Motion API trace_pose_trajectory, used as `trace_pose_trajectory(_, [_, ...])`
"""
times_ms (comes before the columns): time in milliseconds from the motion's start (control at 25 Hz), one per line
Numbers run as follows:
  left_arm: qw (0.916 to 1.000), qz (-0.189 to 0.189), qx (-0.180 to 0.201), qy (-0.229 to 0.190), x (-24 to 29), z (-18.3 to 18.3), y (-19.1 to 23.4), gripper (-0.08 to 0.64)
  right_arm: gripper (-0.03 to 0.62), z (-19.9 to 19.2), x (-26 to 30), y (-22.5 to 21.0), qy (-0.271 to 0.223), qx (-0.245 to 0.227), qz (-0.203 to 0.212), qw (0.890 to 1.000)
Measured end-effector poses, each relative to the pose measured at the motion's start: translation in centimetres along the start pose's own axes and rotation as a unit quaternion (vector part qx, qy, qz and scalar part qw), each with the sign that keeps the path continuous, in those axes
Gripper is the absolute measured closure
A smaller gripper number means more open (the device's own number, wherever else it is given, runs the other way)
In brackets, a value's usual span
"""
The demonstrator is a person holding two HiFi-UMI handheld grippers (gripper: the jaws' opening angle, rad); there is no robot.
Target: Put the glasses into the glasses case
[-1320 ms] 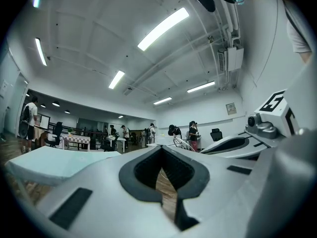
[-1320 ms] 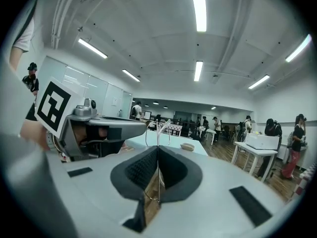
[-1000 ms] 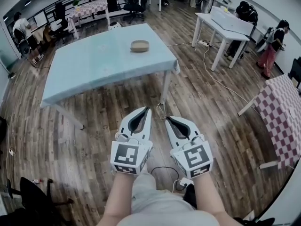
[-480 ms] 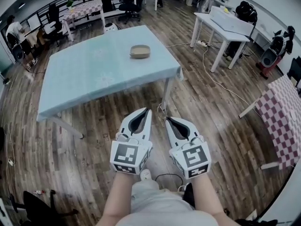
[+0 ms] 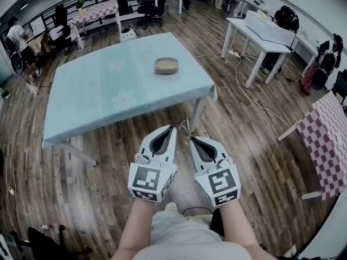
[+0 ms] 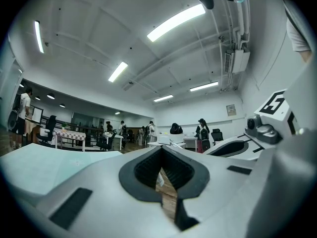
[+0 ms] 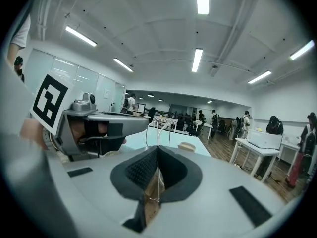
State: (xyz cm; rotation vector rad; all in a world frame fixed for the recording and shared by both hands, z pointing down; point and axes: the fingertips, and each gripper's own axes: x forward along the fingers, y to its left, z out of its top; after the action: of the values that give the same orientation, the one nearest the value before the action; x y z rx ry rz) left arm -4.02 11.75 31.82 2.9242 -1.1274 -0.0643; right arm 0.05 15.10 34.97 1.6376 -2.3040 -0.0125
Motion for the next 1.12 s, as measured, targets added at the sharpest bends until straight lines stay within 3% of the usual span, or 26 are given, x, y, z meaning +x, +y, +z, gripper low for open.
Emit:
trace_pose_trajectory(320, [1.0,0.007,-0.005,-0.001,0.5,0.1,2.6,0.552,0.58,1.1,2.7,0.1,0.002,-0.003,0.0,1.0])
trace_pose_trajectory(720, [1.0,-0.004,-0.003,0.004,1.4,-0.6,2.8,0.552,0.578,0.5,3.7,-0.3,-0.002,0.01,0.0,1.0])
trace_pose_trajectory(1120, [0.9999,-0.005,0.003,0.012,4.7,-1.2,4.1,0.552,0.578,0.3,6.6,-3.4,-0.008,0.02,-0.001,1.0])
